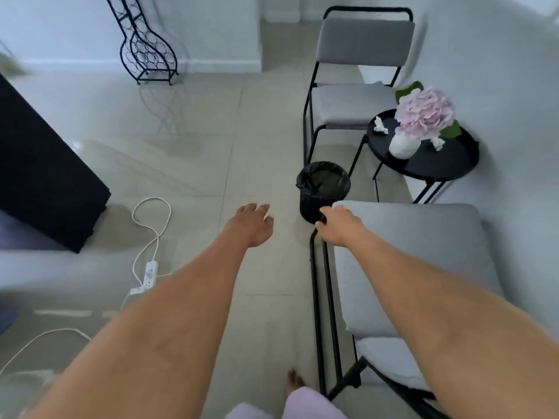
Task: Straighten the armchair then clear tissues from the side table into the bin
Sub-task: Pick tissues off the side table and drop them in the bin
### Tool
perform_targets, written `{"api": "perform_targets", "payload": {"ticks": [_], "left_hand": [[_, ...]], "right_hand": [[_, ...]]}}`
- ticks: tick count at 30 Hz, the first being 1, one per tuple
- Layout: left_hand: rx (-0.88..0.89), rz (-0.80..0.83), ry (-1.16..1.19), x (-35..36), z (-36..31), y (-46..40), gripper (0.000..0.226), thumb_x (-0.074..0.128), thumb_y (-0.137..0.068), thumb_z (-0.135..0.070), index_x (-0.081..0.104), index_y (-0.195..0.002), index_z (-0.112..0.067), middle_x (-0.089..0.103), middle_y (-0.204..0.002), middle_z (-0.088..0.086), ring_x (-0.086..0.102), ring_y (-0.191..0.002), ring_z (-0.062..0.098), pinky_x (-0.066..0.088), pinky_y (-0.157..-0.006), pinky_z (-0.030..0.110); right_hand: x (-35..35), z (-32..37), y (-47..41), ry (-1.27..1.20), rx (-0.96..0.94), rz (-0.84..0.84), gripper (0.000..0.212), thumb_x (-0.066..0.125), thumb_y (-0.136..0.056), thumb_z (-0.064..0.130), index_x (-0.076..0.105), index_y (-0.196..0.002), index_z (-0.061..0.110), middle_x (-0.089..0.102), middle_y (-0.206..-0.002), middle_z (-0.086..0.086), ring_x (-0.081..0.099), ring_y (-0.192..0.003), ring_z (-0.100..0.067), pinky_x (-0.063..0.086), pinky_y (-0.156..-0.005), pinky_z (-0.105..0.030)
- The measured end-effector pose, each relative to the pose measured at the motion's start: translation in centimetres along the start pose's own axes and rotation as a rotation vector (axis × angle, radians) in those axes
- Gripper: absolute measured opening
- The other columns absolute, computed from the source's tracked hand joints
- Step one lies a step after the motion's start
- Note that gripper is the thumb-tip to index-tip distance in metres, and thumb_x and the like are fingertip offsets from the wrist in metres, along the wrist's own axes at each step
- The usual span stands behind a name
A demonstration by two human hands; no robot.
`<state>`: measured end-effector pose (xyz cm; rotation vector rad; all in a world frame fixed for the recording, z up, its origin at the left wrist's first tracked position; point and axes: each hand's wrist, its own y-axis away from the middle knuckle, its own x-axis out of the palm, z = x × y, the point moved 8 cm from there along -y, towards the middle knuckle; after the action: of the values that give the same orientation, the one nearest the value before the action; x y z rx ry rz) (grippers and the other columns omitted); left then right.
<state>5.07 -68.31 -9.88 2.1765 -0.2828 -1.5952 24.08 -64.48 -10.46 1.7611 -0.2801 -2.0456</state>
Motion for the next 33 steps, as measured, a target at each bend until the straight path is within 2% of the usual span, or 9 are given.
{"api": "perform_targets", "payload": {"ticks": [10, 16, 20, 25, 28, 33], "left_hand": [[0.087, 0.059, -0.076, -9.4, 1.6, -16.5, 0.056, 0.023, -0.1, -0.042, 0.015, -0.152, -0.025, 0.015, -0.161, 0.008, 0.009, -0.149, 0.027, 0.017, -0.121, 0.047], [0.165, 0.085, -0.081, -13.1, 3.8, -26.8, 0.056, 0.025, -0.099, -0.042, 0.019, -0.151, -0.022, 0.02, -0.159, 0.012, 0.014, -0.148, 0.03, 0.017, -0.121, 0.046], [0.197, 0.137, -0.09, -16.4, 3.1, -33.1, 0.057, 0.025, -0.099, -0.042, 0.017, -0.152, -0.022, 0.019, -0.159, 0.012, 0.013, -0.148, 0.03, 0.016, -0.121, 0.046], [0.289, 0.178, -0.145, -18.5, -0.8, -39.1, 0.056, 0.024, -0.1, -0.04, 0.015, -0.152, -0.022, 0.016, -0.16, 0.012, 0.012, -0.148, 0.03, 0.016, -0.121, 0.045], [0.352, 0.2, -0.203, -19.3, -3.9, -43.5, 0.056, 0.025, -0.1, -0.039, 0.016, -0.152, -0.022, 0.016, -0.16, 0.012, 0.013, -0.148, 0.03, 0.016, -0.121, 0.045], [0.465, 0.272, -0.301, -19.1, -10.7, -50.6, 0.056, 0.025, -0.1, -0.039, 0.018, -0.152, -0.021, 0.019, -0.159, 0.013, 0.017, -0.146, 0.03, 0.018, -0.12, 0.044]], "right_hand": [[-7.0, 4.4, -16.6, -0.051, 0.063, 0.021, 0.054, 0.039, -0.096, 0.035, 0.03, -0.146, 0.015, 0.032, -0.147, -0.019, 0.034, -0.134, -0.039, 0.034, -0.11, -0.049], [-8.7, 6.9, -25.3, -0.125, 0.164, 0.048, 0.052, 0.041, -0.096, 0.035, 0.034, -0.143, 0.012, 0.03, -0.146, -0.019, 0.036, -0.132, -0.039, 0.038, -0.107, -0.049], [-10.9, 7.5, -30.8, -0.189, 0.22, 0.065, 0.056, 0.04, -0.096, 0.036, 0.029, -0.146, 0.013, 0.023, -0.152, -0.018, 0.031, -0.136, -0.038, 0.036, -0.109, -0.049], [-13.6, 4.6, -36.2, -0.257, 0.31, 0.003, 0.052, 0.039, -0.097, 0.033, 0.032, -0.145, 0.015, 0.029, -0.15, -0.018, 0.027, -0.138, -0.037, 0.033, -0.111, -0.047], [-14.5, 1.7, -39.1, -0.302, 0.379, -0.021, 0.05, 0.04, -0.097, 0.034, 0.037, -0.143, 0.015, 0.033, -0.146, -0.018, 0.032, -0.135, -0.037, 0.035, -0.109, -0.046], [-14.9, -5.3, -42.3, -0.433, 0.557, -0.039, 0.05, 0.039, -0.096, 0.035, 0.038, -0.142, 0.014, 0.035, -0.145, -0.018, 0.031, -0.136, -0.035, 0.034, -0.109, -0.044]]}}
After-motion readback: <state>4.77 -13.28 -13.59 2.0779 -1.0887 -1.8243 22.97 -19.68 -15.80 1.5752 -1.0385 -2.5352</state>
